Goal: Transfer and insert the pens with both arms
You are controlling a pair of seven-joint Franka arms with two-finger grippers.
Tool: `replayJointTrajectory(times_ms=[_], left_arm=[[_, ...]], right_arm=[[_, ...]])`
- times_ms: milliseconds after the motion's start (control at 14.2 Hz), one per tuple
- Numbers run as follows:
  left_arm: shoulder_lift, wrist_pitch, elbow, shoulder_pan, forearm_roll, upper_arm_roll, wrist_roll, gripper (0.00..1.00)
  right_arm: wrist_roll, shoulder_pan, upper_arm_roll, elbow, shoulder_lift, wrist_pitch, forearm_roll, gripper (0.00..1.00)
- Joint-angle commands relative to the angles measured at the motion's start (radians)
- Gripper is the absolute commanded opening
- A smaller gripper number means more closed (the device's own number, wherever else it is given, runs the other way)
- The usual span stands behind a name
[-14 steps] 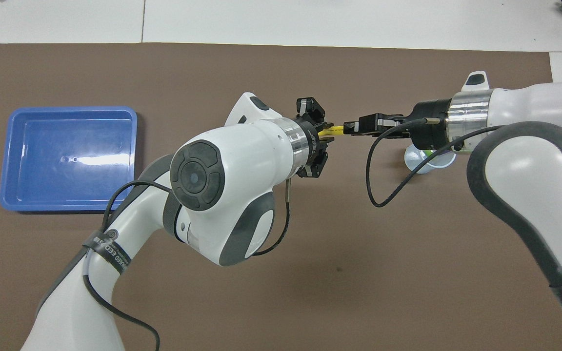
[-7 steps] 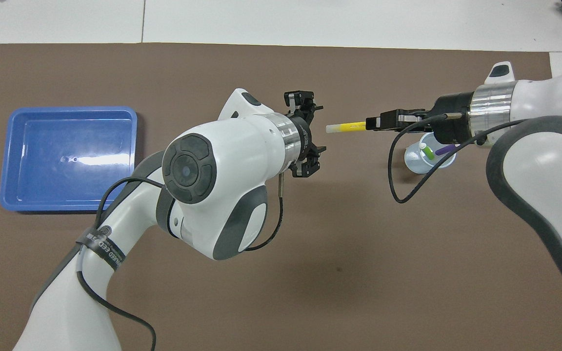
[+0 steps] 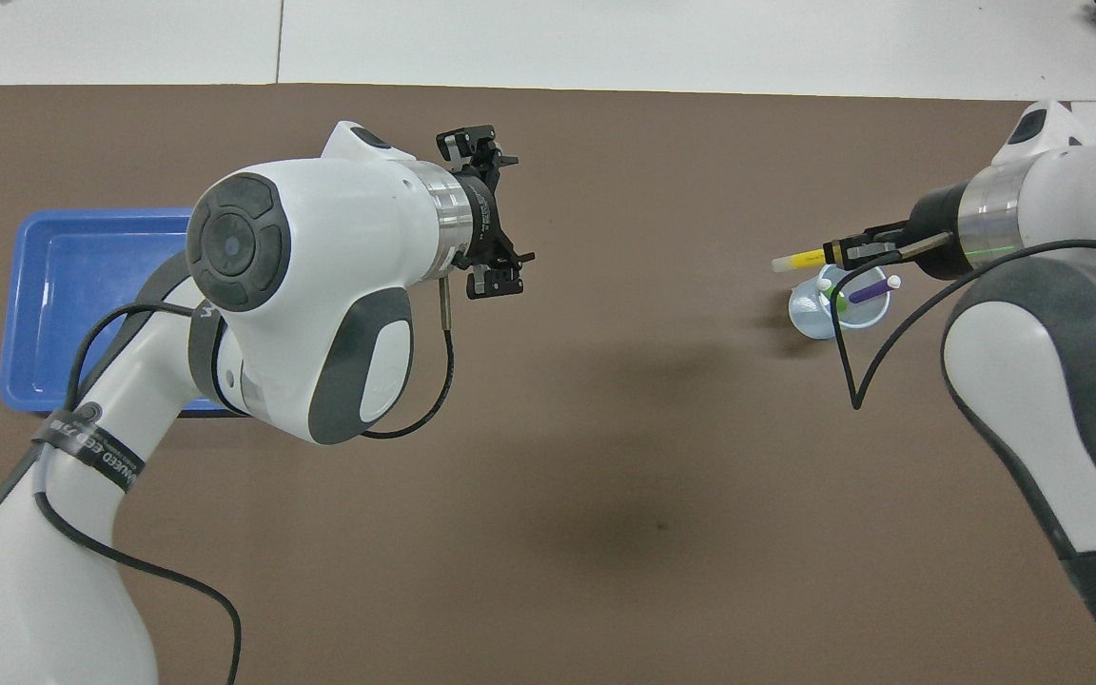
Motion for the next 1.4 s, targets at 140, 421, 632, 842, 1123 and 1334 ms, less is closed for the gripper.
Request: replayJointTrajectory(times_ms=[140, 421, 632, 842, 1123, 1334], left_arm=[[-0.015, -0.038, 0.002, 0.069, 0.062, -0.004, 0.019, 1.00], [-0.032, -0.160, -0.001, 0.141, 0.064, -0.006, 0.245, 1.00], [-0.049, -0.286, -0.001, 0.220, 0.065, -0.007, 0.382, 1.00], [-0.077, -0.409, -0.001, 0.273, 0.065, -0.006, 0.584, 1.00], [-0.112, -0.557, -0.001, 0.355, 0.096, -0.007, 0.854, 1.00], [-0.120, -0.631, -0.011, 0.377, 0.150, -0.010, 0.997, 1.00]], right_arm=[[-0.040, -0.050, 0.007, -0.002, 0.011, -0.024, -0.139, 0.00], [-0.078, -0.092, 0.009, -0.026, 0.037, -0.004, -0.147, 0.00], [-0.063, -0.090, 0.009, -0.041, 0.055, 0.033, -0.145, 0.00], [-0.045, -0.088, 0.010, -0.072, 0.069, 0.077, -0.145, 0.00], [-0.014, -0.079, 0.010, -0.114, 0.078, 0.139, -0.142, 0.28], [0.012, -0.079, 0.010, -0.098, 0.078, 0.122, -0.138, 1.00]])
